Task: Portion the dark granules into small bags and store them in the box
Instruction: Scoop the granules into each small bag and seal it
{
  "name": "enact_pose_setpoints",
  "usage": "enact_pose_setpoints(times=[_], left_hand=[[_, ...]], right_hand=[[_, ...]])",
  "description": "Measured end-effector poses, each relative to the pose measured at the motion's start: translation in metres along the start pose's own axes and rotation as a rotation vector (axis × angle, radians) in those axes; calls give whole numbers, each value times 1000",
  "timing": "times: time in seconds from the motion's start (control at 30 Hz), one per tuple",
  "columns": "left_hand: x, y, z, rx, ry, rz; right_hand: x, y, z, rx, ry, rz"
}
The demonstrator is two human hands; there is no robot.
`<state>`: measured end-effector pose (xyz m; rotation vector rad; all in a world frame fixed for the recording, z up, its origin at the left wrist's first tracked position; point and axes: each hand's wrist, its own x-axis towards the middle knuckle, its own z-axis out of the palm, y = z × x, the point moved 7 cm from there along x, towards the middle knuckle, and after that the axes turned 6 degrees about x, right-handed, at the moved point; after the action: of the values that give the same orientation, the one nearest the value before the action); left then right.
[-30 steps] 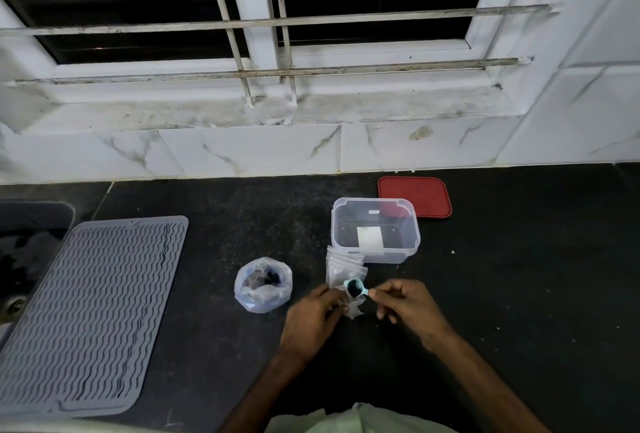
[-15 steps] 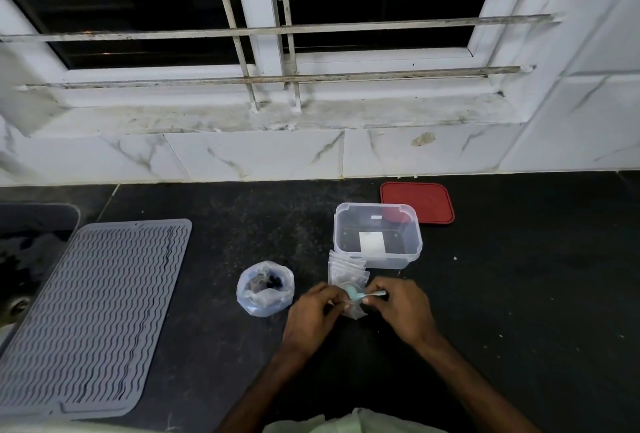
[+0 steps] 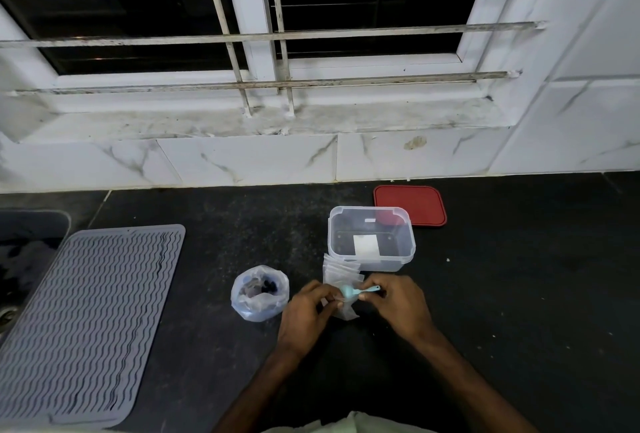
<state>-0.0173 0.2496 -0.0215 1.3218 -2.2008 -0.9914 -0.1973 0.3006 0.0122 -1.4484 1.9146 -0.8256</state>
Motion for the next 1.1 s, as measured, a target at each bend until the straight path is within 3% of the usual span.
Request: enact_pose_setpoints(times=[0.37, 0.5, 0.77, 1.1], left_hand=[[1, -1, -2, -18, 20, -28], [1, -2, -5, -2, 26, -21], [-10, 4, -11, 4, 50, 5], [-26, -12, -24, -11, 93, -75]], right_hand=[[8, -7, -3, 47, 46, -12], [13, -3, -3, 346, 73, 56], [12, 1, 2, 600, 73, 146], [14, -5, 5, 614, 45, 159]])
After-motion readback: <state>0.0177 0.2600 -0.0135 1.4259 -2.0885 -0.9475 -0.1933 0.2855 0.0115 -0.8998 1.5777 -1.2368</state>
